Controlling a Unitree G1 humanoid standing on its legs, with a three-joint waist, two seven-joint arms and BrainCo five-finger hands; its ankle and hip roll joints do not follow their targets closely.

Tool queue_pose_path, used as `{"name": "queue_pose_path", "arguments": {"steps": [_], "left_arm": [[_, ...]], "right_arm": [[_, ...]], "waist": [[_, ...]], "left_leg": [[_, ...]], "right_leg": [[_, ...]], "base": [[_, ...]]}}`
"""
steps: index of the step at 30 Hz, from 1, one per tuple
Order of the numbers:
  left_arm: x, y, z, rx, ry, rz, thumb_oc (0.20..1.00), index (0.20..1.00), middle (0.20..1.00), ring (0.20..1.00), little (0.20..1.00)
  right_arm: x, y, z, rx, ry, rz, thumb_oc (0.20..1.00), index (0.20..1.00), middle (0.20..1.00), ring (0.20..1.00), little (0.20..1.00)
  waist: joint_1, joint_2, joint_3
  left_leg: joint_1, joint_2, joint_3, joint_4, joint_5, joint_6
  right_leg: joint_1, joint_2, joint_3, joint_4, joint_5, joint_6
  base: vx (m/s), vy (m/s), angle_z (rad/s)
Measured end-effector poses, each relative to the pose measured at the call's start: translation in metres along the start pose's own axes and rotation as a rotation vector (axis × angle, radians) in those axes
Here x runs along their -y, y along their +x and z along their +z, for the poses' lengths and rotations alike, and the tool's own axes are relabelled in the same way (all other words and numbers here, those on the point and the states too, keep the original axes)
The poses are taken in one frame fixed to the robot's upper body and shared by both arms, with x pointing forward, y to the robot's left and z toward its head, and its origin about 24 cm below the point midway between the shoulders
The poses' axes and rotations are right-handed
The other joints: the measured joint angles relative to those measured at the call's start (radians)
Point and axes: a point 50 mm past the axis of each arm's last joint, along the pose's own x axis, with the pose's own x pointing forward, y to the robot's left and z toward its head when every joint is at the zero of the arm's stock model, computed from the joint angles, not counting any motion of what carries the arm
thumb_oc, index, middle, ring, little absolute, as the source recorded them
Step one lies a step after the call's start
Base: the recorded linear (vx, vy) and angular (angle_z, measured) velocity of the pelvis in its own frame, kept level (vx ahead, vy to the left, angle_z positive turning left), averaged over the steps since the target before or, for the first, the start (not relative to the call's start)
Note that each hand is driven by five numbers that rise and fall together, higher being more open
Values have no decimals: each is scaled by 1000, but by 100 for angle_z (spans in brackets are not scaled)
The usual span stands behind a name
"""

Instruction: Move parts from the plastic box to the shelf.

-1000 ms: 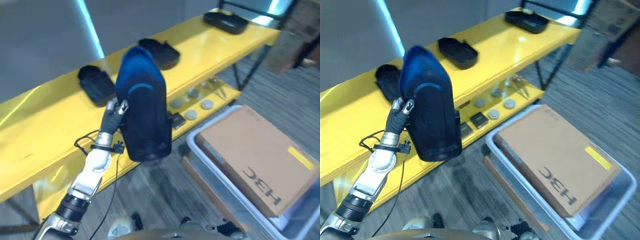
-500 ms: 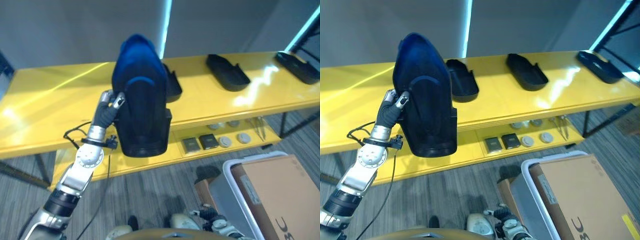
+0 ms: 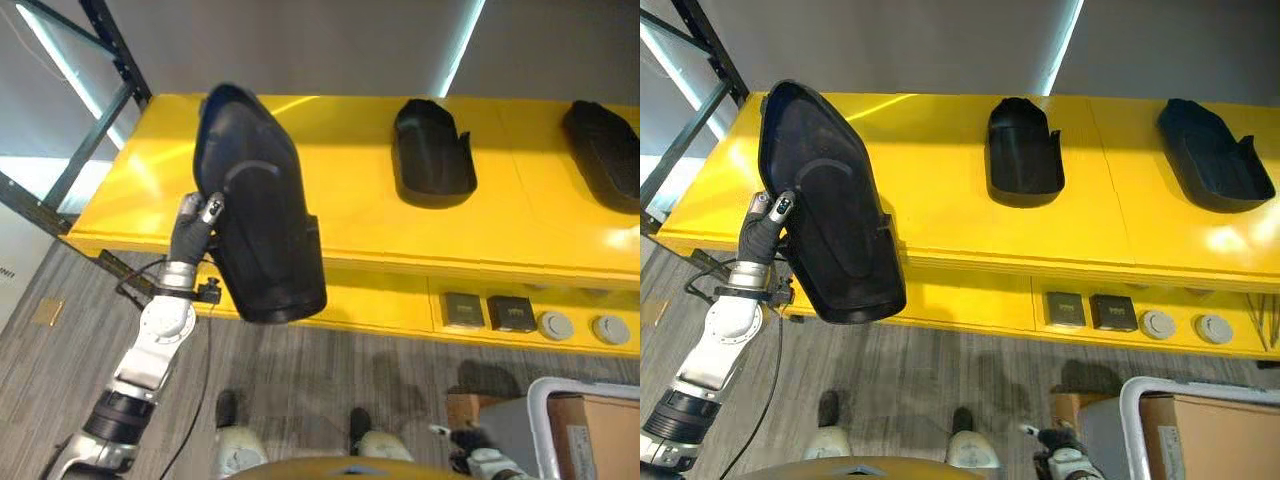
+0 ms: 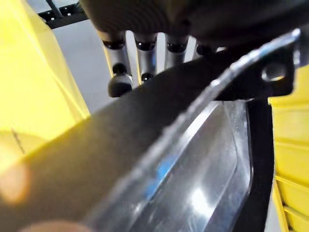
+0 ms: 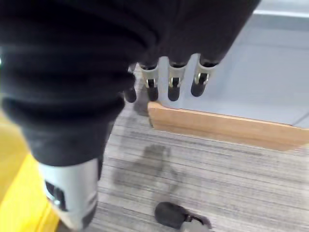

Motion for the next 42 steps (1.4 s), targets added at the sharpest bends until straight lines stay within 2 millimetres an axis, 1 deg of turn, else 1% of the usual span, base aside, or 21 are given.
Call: {"name": "queue_pose_path", "arguments": {"steps": [2, 3, 4, 5, 6, 7, 8, 9, 10, 11, 13, 15, 17, 22, 27, 31, 32, 33, 35, 37, 42], "left_arm": [[-2, 1, 1, 7, 3, 8, 200, 200, 200, 200, 200], [-10, 0, 0, 1, 25, 27, 200, 200, 200, 200, 200], [-13, 0, -1, -2, 61, 21, 200, 200, 200, 200, 200], [-17, 1, 3, 17, 93, 9, 200, 200, 200, 200, 200], [-25, 2, 6, 35, 127, 14, 200, 200, 200, 200, 200], [-34, 2, 8, 42, 152, 37, 200, 200, 200, 200, 200], [-48, 2, 8, 36, 185, 100, 200, 200, 200, 200, 200], [-53, 2, 7, 34, 199, 127, 200, 200, 200, 200, 200], [-58, 3, 7, 32, 217, 145, 200, 200, 200, 200, 200], [-61, 4, 8, 35, 232, 154, 200, 200, 200, 200, 200], [-63, 5, 8, 31, 271, 148, 200, 200, 200, 200, 200], [-65, 7, 9, 36, 329, 138, 200, 200, 200, 200, 200], [-68, 8, 10, 33, 357, 157, 200, 200, 200, 200, 200], [-72, 16, -11, -57, 318, 215, 200, 200, 200, 200, 200], [-72, 61, -27, -151, 314, 174, 200, 200, 200, 200, 200], [-100, 81, -39, -280, 406, 192, 200, 200, 200, 200, 200], [-102, 83, -39, -283, 405, 195, 200, 200, 200, 200, 200], [-112, 96, -32, -295, 377, 224, 200, 200, 200, 200, 200], [-122, 107, -28, -331, 488, 153, 200, 200, 200, 200, 200], [-139, 121, -7, -311, 544, 130, 200, 200, 200, 200, 200], [-155, 128, -4, -360, 524, 143, 200, 200, 200, 200, 200]], "right_arm": [[1, 0, 0, 3, -20, 1, 1000, 1000, 1000, 1000, 1000], [-1, 0, -1, 0, 30, 1, 1000, 1000, 1000, 1000, 1000], [-18, -4, -2, 6, 22, 45, 1000, 1000, 1000, 1000, 1000], [-34, -9, -13, -18, -3, 88, 1000, 1000, 1000, 1000, 1000], [-41, -12, -20, -43, 14, 78, 1000, 1000, 1000, 1000, 1000], [-44, -14, -24, -53, 16, 82, 1000, 1000, 1000, 1000, 1000], [-46, -15, -27, -73, 72, 76, 1000, 1000, 1000, 1000, 1000], [-50, -18, -37, -113, 94, 82, 1000, 1000, 1000, 1000, 1000], [-56, -20, -38, -129, 122, 94, 1000, 1000, 1000, 1000, 1000], [-64, -23, -42, -147, 123, 117, 1000, 1000, 1000, 1000, 1000], [-72, -28, -49, -150, 70, 150, 1000, 1000, 1000, 1000, 1000], [-69, -28, -54, -134, -20, 156, 1000, 1000, 1000, 1000, 1000], [-56, -21, -42, -66, -112, 160, 1000, 1000, 1000, 1000, 1000], [-38, -16, -40, -90, 54, 131, 1000, 1000, 1000, 1000, 1000], [-42, -15, -36, -89, 23, 183, 1000, 1000, 1000, 1000, 1000], [-37, -10, -13, -7, 66, 167, 1000, 1000, 1000, 1000, 1000], [-37, -10, -12, -4, 68, 167, 1000, 1000, 1000, 1000, 1000], [-35, -8, -3, 16, 69, 165, 1000, 1000, 1000, 1000, 1000], [-30, -6, 1, 25, 68, 154, 1000, 1000, 1000, 1000, 1000], [-21, -3, 10, 42, 75, 131, 1000, 1000, 1000, 1000, 1000], [-16, -1, 17, 60, 120, 121, 1000, 1000, 1000, 1000, 1000]], "waist": [[-2, 6, 0], [1, -14, 14], [-5, -42, 5], [-17, -51, 4], [-19, -56, 1], [-20, -55, 3], [-22, -44, 7], [-30, -36, 11], [-40, -36, 9], [-50, -44, 7], [-44, -52, 2], [-51, -58, -3], [-47, -45, -2], [-69, -20, -28], [-85, 19, -39], [-132, 36, -27], [-133, 38, -26], [-141, 47, 26], [-142, 49, 51], [-144, 47, 95], [-149, 37, 137]], "left_leg": [[34, -56, -43, -8, 11, 12], [70, -129, -11, 37, 14, 3], [70, -218, 48, 45, -8, 54], [67, -247, 60, 46, -7, 81], [64, -266, 81, 47, -4, 105], [63, -276, 93, 39, 5, 127], [76, -271, 101, 10, 16, 148], [82, -260, 105, -1, 25, 143], [81, -257, 102, -8, 26, 138], [77, -270, 105, -8, 22, 134], [82, -301, 112, -8, 27, 145], [82, -320, 106, -8, 28, 146], [78, -307, 108, -9, 28, 145], [88, -263, 111, -16, 15, 122], [-4, -250, 108, -16, 44, 115], [-65, -251, 118, -16, 62, 113], [-72, -251, 118, -16, 63, 112], [-90, -251, 120, -16, 73, 109], [-115, -249, 118, -16, 80, 105], [-144, -247, 119, -16, 87, 96], [-147, -241, 133, -16, 92, 98]], "right_leg": [[5, -36, 39, -19, 23, 41], [-7, -104, 85, 11, 40, 66], [-48, -192, 47, 80, 68, 20], [-52, -206, 38, 83, 129, 11], [-87, -222, 26, 96, 161, -4], [-114, -221, 24, 109, 185, 1], [-148, -165, 21, 149, 97, 43], [-151, -113, 48, 157, 51, 46], [-147, -50, 118, 142, 17, 46], [-146, -16, 136, 124, 10, 40], [-118, -14, 135, 51, 37, 17], [-83, -25, 149, -31, 80, 25], [-57, -13, 134, -93, 118, 26], [-48, 31, 130, -94, 105, -2], [-138, 43, 122, -94, 132, -19], [-210, 44, 141, -94, 155, -19], [-217, 44, 142, -94, 156, -19], [-236, 45, 141, -94, 168, -20], [-260, 48, 141, -94, 174, -20], [-290, 50, 143, -90, 183, -18], [-297, 57, 149, -87, 191, -23]], "base": [[240, 643, -102], [84, 539, -134], [39, 441, -109], [68, 375, -57], [105, 238, -30], [149, 264, -54], [112, 170, -47], [92, 110, -28], [52, 15, 6], [52, -7, 19], [20, -77, 11], [42, -66, 10], [119, -89, 3], [40, -45, -4], [-77, -5, 0], [-105, -2, -11], [-107, -34, -5], [-106, -34, -3], [-77, -27, 0], [-50, -24, -1], [-32, -9, -5]]}}
